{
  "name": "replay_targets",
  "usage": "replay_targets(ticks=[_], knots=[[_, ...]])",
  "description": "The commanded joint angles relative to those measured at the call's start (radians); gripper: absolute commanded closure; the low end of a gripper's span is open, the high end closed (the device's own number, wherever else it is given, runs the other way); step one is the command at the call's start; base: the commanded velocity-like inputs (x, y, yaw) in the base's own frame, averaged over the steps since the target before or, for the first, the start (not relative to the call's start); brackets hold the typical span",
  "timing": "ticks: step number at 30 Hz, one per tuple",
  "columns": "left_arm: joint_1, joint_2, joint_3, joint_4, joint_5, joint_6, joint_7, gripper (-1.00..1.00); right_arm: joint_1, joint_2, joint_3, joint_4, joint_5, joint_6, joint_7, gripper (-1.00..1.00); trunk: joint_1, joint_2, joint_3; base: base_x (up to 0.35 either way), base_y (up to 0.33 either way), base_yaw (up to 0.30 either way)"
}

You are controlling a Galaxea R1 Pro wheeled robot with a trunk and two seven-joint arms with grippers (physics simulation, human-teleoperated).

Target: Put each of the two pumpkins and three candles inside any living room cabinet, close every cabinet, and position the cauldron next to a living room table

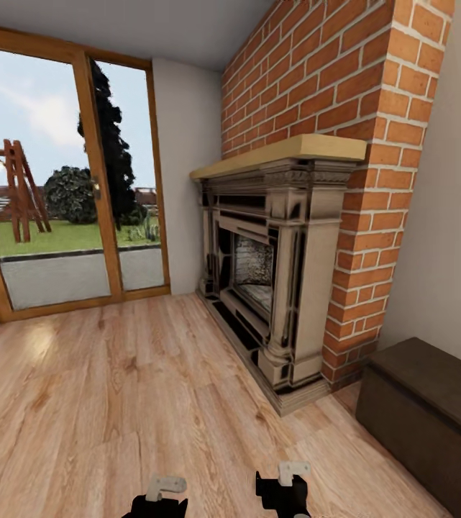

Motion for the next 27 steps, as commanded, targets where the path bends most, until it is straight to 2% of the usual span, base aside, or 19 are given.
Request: replay_targets(ticks=[1,15,27], knots=[[0.000,0.001,-0.002,-0.002,0.010,0.005,0.003,-1.00,-0.001,0.000,0.009,0.001,-0.010,-0.004,-0.005,-1.00,0.000,-0.001,-0.001,0.000,0.010,-0.290],[0.000,0.001,-0.003,-0.003,0.016,0.002,-0.005,-1.00,-0.001,-0.003,0.008,0.001,-0.011,-0.004,-0.002,-1.00,0.000,-0.001,-0.001,-0.082,0.085,-0.291],[0.000,0.001,-0.004,-0.004,0.016,-0.008,-0.009,-1.00,-0.001,-0.003,0.008,0.001,-0.011,-0.006,-0.001,-1.00,0.000,-0.001,0.001,-0.037,0.015,-0.291]])
